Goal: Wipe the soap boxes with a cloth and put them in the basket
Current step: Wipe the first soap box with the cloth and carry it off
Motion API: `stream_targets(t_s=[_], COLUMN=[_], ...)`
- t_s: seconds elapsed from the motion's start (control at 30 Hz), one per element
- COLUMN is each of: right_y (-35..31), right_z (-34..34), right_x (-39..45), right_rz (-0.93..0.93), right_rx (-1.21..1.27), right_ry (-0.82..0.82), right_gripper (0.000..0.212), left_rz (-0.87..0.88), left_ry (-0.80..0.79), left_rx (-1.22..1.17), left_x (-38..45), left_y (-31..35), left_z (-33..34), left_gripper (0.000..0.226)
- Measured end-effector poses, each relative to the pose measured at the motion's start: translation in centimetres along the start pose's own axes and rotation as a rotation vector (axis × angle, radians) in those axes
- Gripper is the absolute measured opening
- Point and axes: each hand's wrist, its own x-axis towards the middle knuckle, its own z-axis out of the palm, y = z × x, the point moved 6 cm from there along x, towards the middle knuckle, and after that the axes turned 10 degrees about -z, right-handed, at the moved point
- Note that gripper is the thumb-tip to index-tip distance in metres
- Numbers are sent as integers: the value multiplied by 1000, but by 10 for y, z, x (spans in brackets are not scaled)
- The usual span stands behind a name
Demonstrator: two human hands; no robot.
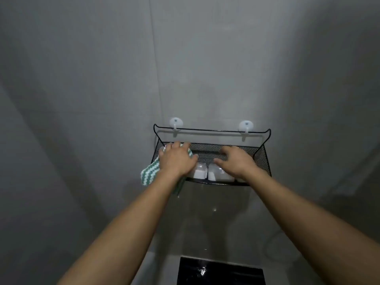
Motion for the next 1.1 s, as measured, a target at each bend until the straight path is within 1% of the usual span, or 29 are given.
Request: stream_targets(t_s=[0.13,0.33,0.4,0.47,0.57,0.6,0.73,0.8,0.87,0.97,1.1], right_y=[-5,-1,1,3,3,2,-3,-6,-12,-26,-48], right_z=[12,30,38,45,50,51,57,59,61,64,73], right_x=[20,45,51,58,69,73,84,88,92,97,106], right_rz=[8,0,-23,-47,-82,-94,-144,-168,-192,-236,-279], right_rx=[25,81,86,101,127,126,113,122,145,185,232], right_ry=[-90,-196,-244,-287,-333,-351,-425,-444,-456,-479,-515], right_gripper=[50,47,46,44,43,42,38,35,34,40,53], left_rz=[34,66,65,53,33,30,-12,-33,-54,-100,-229], left_ry=[7,-164,-189,-165,-90,-58,73,88,96,143,131], left_rx=[36,92,89,69,28,4,-150,-234,-304,-331,-395], left_x=[26,46,49,50,47,46,41,38,35,31,18], left_y=[-13,-24,-24,-24,-20,-18,-17,-21,-31,-55,-94], left_z=[2,14,13,7,-2,-5,-22,-31,-43,-63,-75], left_gripper=[59,66,63,54,33,31,33,37,35,34,38])
